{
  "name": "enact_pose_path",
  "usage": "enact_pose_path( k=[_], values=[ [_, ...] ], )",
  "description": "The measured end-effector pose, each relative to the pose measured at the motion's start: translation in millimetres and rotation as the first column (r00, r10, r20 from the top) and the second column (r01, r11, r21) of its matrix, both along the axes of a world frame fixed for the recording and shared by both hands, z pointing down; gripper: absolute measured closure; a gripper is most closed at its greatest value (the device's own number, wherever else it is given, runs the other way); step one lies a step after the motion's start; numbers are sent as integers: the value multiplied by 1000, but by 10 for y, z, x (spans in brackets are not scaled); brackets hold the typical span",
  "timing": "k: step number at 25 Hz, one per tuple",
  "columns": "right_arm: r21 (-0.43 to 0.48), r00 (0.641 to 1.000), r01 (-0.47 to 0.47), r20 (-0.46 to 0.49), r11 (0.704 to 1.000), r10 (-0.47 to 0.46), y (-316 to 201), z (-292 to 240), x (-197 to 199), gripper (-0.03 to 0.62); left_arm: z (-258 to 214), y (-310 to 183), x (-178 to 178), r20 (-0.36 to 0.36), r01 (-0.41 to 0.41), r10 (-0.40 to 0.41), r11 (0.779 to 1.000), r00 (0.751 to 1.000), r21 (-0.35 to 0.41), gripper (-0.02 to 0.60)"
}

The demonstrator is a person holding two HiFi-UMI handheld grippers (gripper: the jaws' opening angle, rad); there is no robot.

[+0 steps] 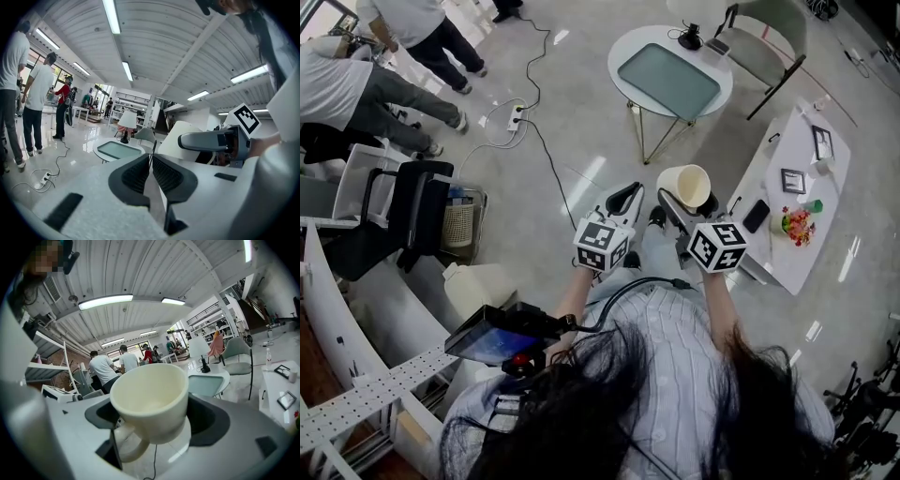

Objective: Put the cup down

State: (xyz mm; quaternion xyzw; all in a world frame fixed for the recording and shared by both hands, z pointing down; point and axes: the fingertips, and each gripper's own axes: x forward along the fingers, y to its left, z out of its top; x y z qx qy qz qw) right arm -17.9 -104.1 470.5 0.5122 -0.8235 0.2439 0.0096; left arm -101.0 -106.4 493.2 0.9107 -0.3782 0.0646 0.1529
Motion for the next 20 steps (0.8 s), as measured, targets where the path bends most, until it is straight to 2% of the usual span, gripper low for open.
enact_pose_path(
  k=[11,20],
  values=[
    [-21,999,-33,14,999,34,-842,142,299,175,30,-837,165,37,-7,7,1000,999,0,548],
    [-52,999,-32,2,998,33,-1586,261,710,175,53,-1639,600,44,-20,20,1000,999,-12,548]
  ],
)
